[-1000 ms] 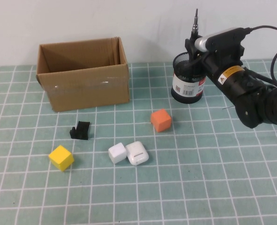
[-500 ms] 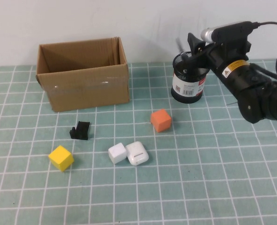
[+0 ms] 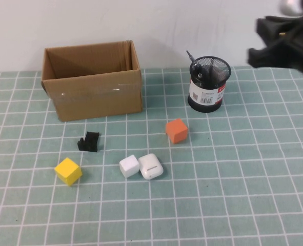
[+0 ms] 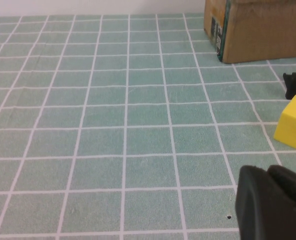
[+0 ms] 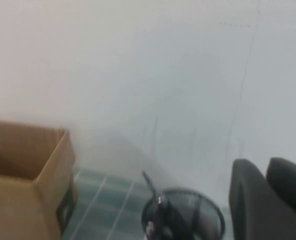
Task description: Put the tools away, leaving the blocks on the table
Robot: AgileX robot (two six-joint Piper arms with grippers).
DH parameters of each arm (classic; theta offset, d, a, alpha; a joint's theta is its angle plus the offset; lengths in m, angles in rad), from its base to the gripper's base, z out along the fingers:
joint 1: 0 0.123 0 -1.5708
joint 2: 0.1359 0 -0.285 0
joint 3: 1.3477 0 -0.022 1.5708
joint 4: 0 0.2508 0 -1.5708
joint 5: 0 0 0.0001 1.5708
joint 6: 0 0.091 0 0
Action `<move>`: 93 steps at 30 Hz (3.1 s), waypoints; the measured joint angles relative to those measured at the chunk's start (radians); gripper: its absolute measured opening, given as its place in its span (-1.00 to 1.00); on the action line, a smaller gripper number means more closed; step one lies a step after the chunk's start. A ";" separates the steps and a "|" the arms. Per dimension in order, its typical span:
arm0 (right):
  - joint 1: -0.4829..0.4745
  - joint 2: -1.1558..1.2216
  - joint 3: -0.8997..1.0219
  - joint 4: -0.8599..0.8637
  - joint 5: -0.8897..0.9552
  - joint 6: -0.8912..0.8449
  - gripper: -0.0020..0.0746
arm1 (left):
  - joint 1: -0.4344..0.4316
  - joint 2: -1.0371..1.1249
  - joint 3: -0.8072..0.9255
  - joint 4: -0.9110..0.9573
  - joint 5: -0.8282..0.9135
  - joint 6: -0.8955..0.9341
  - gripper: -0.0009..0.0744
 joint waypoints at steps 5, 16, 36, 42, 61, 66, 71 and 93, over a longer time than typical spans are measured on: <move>0.000 -0.159 0.000 0.000 0.334 0.000 -0.97 | 0.000 0.000 0.000 0.000 0.000 0.000 -0.98; 0.000 -0.235 0.000 -0.146 0.584 0.000 -0.97 | 0.000 0.000 0.000 0.000 0.000 0.000 -0.98; -0.230 -0.875 0.648 -0.153 0.234 -0.051 -0.97 | 0.000 0.000 0.000 0.000 0.000 0.000 -0.98; -0.321 -1.154 0.941 -0.138 0.073 -0.017 -0.97 | 0.000 0.000 0.000 0.000 0.000 0.000 -0.98; -0.328 -1.225 0.993 -0.081 0.358 0.044 -0.97 | 0.000 -0.002 0.000 0.000 0.002 0.000 -0.98; -0.328 -1.225 0.993 -0.081 0.358 0.044 -0.97 | 0.000 -0.002 0.000 0.000 0.002 0.000 -0.98; -0.328 -1.225 0.993 -0.081 0.358 0.044 -0.97 | 0.000 -0.002 0.000 0.000 0.002 0.000 -0.98; -0.328 -1.225 0.993 -0.081 0.358 0.044 -0.97 | 0.000 -0.002 0.000 0.000 0.002 0.000 -0.98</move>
